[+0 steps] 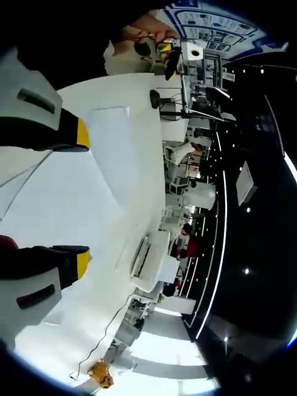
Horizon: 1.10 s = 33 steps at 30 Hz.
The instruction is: Organize the stack of printing papers by aligning and flattening the scattered papers on the table
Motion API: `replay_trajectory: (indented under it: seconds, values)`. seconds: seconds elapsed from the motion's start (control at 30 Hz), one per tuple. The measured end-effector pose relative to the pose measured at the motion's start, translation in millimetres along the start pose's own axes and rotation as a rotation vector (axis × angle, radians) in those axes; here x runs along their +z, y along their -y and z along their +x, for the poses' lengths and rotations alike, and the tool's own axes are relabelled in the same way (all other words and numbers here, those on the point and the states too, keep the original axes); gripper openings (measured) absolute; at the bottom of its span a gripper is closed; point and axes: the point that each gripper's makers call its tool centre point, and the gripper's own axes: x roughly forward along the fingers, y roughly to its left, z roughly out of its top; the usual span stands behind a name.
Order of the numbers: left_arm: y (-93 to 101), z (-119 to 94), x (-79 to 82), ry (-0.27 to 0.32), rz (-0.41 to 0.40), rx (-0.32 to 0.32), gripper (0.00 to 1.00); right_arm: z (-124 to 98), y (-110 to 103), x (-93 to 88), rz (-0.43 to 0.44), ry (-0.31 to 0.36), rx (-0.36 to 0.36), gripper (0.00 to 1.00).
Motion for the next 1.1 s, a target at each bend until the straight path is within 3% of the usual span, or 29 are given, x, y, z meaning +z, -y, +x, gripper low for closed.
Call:
replay_trajectory:
  seconds: [0.23,1.1]
  values:
    - [-2.0,6,-0.3,-0.007,-0.003,0.000,0.66,-1,10,-4.5,0.008,-0.008,-0.011,0.57]
    - [1.8,14,-2.6,-0.014,-0.006,-0.020,0.66,19,17,-3.1,0.014,-0.024,0.002,0.58]
